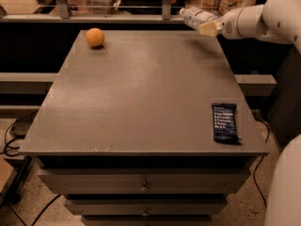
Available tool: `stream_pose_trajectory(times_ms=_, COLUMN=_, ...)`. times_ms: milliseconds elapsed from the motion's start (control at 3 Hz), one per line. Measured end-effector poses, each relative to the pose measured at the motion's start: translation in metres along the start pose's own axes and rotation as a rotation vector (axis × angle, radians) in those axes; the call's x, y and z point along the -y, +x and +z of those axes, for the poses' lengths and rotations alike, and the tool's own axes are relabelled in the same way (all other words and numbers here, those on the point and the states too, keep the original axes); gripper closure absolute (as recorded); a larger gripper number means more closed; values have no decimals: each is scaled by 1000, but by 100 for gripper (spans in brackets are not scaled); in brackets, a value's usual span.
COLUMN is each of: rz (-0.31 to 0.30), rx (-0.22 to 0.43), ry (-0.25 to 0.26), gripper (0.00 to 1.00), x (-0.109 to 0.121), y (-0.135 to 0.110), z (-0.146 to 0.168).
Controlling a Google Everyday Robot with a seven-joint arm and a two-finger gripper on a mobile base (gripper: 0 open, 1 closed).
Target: Pick blue plastic bottle
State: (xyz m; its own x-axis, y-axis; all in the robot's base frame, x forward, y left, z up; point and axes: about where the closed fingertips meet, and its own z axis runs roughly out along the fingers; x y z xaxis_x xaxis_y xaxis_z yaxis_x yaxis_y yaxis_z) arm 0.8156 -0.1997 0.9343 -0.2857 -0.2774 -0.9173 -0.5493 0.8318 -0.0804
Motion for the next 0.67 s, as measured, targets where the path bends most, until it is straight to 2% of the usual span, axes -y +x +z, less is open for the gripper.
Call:
stream_pose_trajectory(times_ms=333, rz=-159, rx=44, ry=-112, gripper=100, x=-40, y=-58, z=-30)
stream_pose_trajectory(times_ms=667, rz=-331, rx=113, ry=-257, gripper=100, x=-96, y=-112, z=-69)
